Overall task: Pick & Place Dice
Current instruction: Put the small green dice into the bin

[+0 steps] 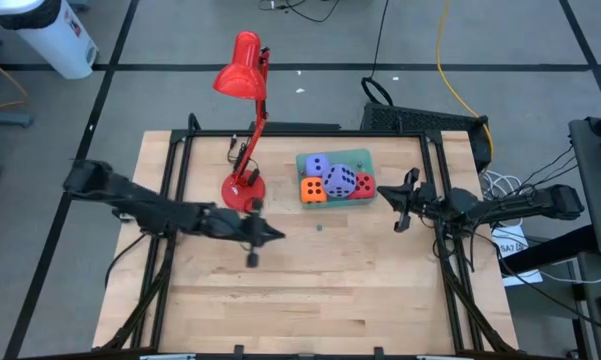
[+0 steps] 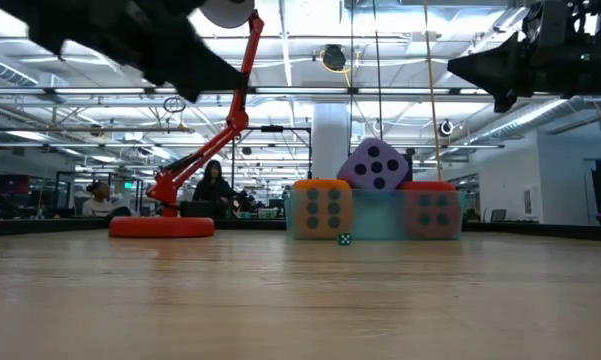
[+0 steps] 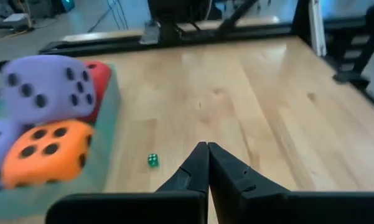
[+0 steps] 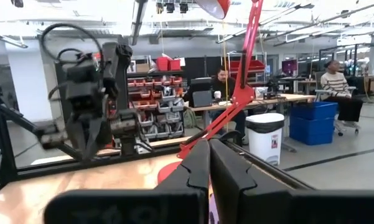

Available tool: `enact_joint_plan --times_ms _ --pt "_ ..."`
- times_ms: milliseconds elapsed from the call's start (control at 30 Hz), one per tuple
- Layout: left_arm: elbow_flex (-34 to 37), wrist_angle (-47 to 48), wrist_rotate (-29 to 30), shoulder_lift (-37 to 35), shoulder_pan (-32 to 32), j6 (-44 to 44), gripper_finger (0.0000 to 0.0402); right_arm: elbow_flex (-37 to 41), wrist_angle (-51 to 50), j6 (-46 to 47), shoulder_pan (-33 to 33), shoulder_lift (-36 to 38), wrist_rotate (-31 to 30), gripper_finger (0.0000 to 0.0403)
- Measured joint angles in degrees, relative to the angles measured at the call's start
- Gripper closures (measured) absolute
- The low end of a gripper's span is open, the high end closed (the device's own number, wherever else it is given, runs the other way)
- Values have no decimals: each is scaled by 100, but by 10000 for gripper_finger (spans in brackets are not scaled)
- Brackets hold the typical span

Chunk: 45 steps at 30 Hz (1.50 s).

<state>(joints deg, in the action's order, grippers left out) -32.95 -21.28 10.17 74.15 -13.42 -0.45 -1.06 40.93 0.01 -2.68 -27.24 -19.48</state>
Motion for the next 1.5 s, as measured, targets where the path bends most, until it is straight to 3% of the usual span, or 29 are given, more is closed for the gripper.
enact_joint_plan --times_ms 267,433,600,833,967,1200,1367,1500 --pt "-1150 -502 -580 2113 312 637 390 4 14 125 0 -222 4 399" --pt "-1706 -413 -75 3112 459 930 372 6 94 125 0 -373 4 399" --pt "-2132 -356 362 3833 577 1216 309 7 129 125 0 -476 4 399" --pt "-2367 -387 495 4002 617 1546 192 7 138 126 0 -505 4 399" --pt "-2382 -270 202 3936 787 1241 154 7 184 127 0 -518 4 399" --pt "-2380 109 -69 4002 1043 639 147 7 241 129 0 -550 6 399" --pt "-2380 122 61 4002 1096 486 167 7 261 129 0 -583 6 399" --pt "-2380 117 -331 3999 1108 641 184 7 260 129 0 -586 6 399"
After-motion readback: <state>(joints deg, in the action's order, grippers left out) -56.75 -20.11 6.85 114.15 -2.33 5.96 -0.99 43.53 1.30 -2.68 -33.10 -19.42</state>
